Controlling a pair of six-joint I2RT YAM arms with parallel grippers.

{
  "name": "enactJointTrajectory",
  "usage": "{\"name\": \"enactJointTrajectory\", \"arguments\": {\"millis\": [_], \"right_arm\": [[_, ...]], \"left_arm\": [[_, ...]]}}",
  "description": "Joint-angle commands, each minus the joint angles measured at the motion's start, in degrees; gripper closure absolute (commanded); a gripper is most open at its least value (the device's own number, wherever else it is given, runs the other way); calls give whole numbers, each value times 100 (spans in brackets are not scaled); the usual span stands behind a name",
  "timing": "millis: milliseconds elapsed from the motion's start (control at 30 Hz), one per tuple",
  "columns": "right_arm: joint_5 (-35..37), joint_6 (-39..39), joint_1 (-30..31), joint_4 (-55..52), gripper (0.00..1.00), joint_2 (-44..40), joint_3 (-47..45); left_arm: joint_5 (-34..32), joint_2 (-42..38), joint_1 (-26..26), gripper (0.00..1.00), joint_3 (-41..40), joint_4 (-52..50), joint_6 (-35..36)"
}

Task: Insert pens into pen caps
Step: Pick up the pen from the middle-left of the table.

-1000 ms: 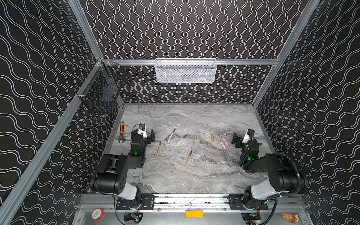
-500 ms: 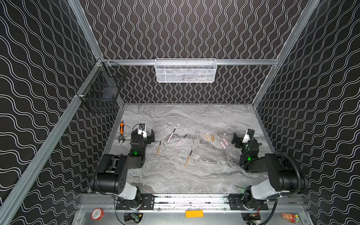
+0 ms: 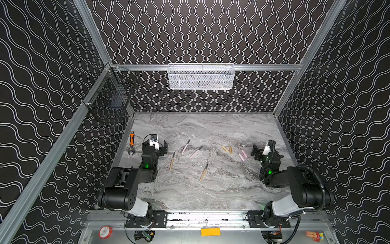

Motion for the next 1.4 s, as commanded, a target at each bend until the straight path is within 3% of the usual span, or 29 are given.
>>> {"name": "enactJointTrajectory", "arguments": {"millis": [0, 233, 433, 500, 600, 700, 800, 900, 1000, 1067, 1133, 1200, 1267, 1367], "right_arm": [[6, 11, 2, 311, 1, 9, 31], [-43, 37, 2, 272, 1, 1, 35], [6, -42, 17, 79, 1, -149, 137], [256, -140, 179, -1319, 1, -407, 801], [416, 99, 384, -3770, 1, -478, 2251], [375, 1032, 367, -5194, 1, -424, 3144], [-89, 1266, 364, -5890, 1, -449, 3584], [-666, 1487, 301, -5975, 1, -668, 3625], [-557, 1812, 278, -5597, 1, -1132, 3306], [-297, 2367, 277, -5554, 1, -1356, 3154], [-619, 2701, 222, -5307, 1, -1419, 3054], [-953, 2601, 213, -5428, 1, -1241, 3281], [-1103, 2543, 208, -6239, 1, -982, 3833], [-1399, 2361, 229, -6505, 9, -725, 4097]], "left_arm": [[40, 13, 1, 1, 6, 232, 84], [-111, -60, -8, 1, 9, 192, 44], [-151, -1422, -17, 1, 861, -2248, -46], [-10, -1846, -17, 1, 1322, -3234, -110], [25, -2276, -16, 1, 2358, -5085, -924], [611, -2253, -8, 1, 3531, -6803, -1086], [1135, -2153, -8, 1, 4134, -7643, -1442], [1478, -2511, -8, 1, 3841, -7266, -1649], [1430, -2986, 0, 1, 3269, -6615, -2012], [955, -3129, 1, 1, 3209, -6879, -2661], [988, -3161, 106, 1, 3244, -7080, -3009], [959, -3081, 154, 1, 3284, -7279, -3236], [1306, -3050, 210, 1, 3094, -6880, -3292], [1101, -3009, 227, 2, 2691, -6431, -3970]]}}
